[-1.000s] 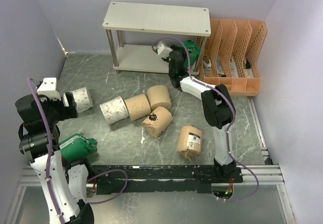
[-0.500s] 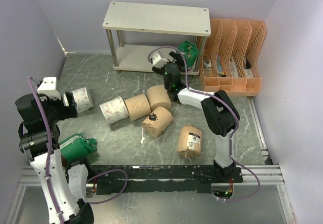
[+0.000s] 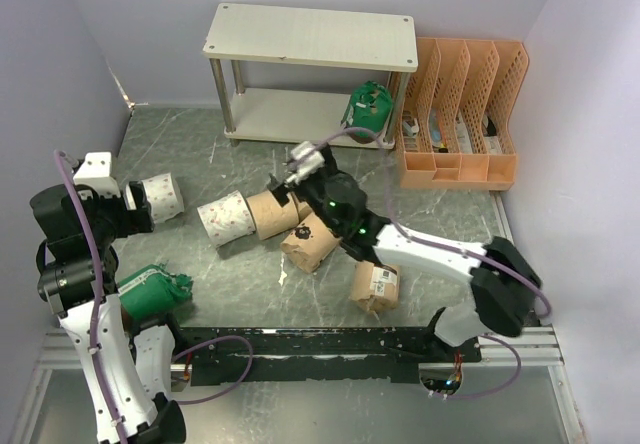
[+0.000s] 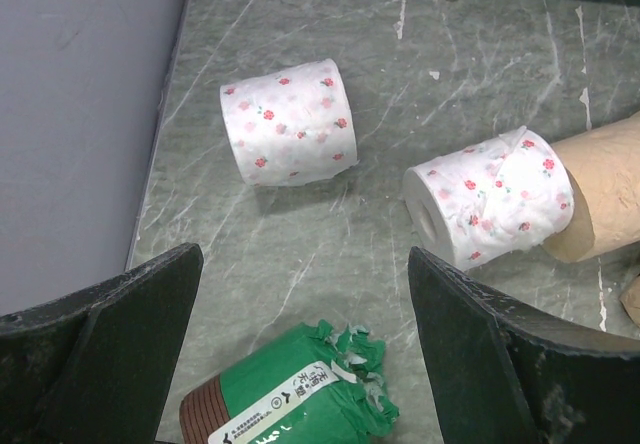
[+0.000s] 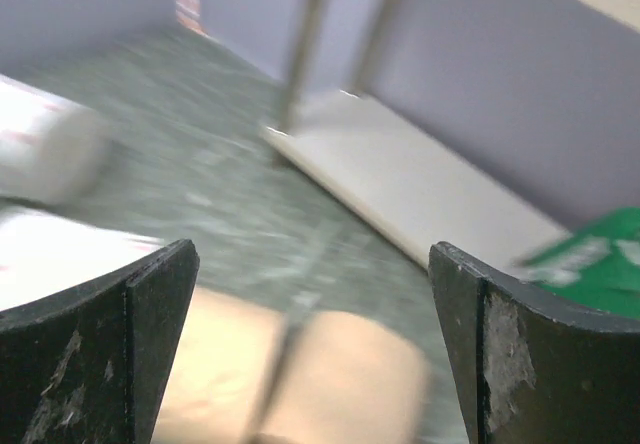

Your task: Place and organize the paper towels onto the shelf

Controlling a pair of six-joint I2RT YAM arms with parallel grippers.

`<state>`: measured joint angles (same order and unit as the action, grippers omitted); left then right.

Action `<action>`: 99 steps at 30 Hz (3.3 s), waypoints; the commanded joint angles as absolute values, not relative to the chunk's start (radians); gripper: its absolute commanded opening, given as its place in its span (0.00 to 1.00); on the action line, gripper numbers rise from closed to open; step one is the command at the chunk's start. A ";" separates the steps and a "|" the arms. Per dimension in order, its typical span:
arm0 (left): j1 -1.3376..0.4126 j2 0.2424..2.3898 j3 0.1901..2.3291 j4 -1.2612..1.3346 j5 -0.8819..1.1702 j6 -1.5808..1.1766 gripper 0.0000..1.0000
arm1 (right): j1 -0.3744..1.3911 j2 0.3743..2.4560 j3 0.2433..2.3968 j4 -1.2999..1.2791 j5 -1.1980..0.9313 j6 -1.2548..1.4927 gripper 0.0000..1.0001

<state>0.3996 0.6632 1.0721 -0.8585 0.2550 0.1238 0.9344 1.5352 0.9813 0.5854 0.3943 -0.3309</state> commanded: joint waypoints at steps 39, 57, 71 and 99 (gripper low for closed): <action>0.425 0.935 1.787 -1.347 0.211 0.263 0.96 | 1.277 2.340 1.546 0.646 -0.244 0.691 0.88; 0.426 0.922 1.693 -1.339 0.244 0.268 0.95 | 1.283 1.924 1.348 0.377 0.080 0.300 0.00; 0.426 0.948 1.670 -1.317 0.329 0.248 0.95 | 1.075 1.506 1.323 0.068 0.412 -0.012 0.00; 0.426 0.892 1.276 -1.030 0.201 0.176 0.96 | 0.540 2.104 1.838 0.159 0.395 -0.222 0.00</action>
